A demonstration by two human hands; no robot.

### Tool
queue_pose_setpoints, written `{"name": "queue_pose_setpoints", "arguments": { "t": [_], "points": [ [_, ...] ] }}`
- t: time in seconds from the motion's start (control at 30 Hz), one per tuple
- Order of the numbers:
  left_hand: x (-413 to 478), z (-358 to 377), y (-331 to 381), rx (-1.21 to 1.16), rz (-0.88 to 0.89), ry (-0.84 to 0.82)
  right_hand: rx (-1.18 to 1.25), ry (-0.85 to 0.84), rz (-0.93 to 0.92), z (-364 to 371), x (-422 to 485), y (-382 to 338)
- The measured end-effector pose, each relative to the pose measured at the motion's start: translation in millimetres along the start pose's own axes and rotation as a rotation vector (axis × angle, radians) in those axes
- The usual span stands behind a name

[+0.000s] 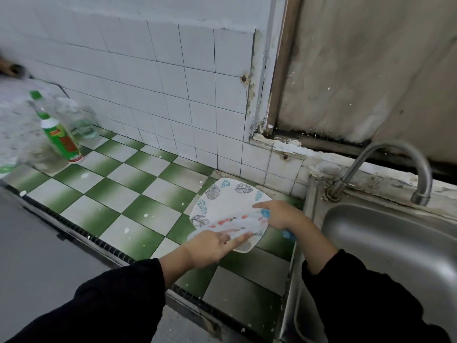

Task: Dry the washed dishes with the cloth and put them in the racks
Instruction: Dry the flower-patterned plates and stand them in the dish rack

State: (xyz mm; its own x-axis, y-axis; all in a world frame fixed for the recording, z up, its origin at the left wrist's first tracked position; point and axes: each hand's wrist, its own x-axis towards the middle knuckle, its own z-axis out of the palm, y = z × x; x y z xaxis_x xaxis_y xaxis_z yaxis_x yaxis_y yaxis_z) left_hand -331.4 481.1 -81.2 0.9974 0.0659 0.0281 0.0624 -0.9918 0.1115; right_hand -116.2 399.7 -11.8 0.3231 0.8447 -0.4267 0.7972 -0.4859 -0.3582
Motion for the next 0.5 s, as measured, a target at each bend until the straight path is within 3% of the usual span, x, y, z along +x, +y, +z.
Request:
{"name": "queue_pose_setpoints", "arguments": {
  "t": [0.1, 0.2, 0.33, 0.4, 0.5],
  "points": [
    [0, -26, -1, -0.183, -0.128, 0.168, 0.300, 0.301, 0.036, -19, -13, -8],
    [6, -56, -1, -0.399, -0.471, 0.313, 0.585, 0.612, 0.034, -34, -24, -22],
    [22, -82, 5, -0.584, -0.742, 0.835, 0.864, 0.813, -0.142, -30, -41, -57],
    [33, -102, 10, -0.689, -0.870, 1.035, 0.862, 0.860, -0.288, -14, -43, -74],
    [46, -138, 18, -1.003, -0.928, 1.225, 0.557, 0.740, -0.515, 10, -29, -83]
  ]
}}
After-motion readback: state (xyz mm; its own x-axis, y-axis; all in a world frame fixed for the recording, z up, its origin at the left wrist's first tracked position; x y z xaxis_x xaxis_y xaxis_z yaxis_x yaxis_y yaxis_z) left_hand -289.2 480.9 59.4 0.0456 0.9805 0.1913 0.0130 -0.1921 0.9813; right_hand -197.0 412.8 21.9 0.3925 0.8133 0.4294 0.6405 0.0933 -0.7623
